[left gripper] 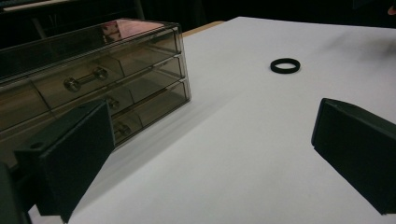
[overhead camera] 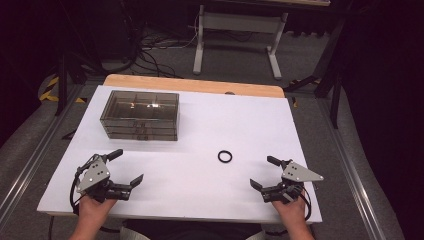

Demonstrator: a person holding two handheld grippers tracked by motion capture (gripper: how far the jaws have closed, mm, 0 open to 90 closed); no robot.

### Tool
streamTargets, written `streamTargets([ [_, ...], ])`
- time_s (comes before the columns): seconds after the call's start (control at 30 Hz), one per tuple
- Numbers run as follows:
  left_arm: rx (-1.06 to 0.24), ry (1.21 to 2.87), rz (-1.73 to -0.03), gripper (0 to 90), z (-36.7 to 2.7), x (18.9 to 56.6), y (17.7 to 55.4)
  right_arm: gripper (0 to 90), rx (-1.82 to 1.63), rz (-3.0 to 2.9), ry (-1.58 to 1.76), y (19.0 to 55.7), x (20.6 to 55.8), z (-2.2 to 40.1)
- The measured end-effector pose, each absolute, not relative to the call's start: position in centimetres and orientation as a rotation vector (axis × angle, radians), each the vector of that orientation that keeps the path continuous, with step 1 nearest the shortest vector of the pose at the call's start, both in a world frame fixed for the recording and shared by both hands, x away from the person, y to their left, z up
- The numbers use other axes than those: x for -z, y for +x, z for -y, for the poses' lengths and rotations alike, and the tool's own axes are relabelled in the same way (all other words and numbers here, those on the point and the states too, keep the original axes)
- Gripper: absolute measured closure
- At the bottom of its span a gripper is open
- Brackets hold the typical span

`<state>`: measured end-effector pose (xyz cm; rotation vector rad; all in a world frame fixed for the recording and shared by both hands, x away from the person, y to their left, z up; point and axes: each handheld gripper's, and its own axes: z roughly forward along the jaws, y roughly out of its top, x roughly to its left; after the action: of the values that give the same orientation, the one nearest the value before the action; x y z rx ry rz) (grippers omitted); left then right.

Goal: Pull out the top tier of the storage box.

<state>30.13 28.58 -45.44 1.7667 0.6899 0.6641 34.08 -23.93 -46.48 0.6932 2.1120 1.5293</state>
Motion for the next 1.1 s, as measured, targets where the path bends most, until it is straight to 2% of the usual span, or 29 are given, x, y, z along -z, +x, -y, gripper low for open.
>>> streamTargets([
  [0.6, -0.595, 1.754, -0.695, 0.1, -28.94, 45.34, 30.34, 0.7, -1.523, -2.148, 0.683, 34.29, 46.87, 23.51],
  [1.1, -0.619, 1.781, -0.671, 1.0, -28.79, 44.93, 30.38, 1.3, -1.512, -2.178, 0.687, 34.45, 47.02, 23.31],
])
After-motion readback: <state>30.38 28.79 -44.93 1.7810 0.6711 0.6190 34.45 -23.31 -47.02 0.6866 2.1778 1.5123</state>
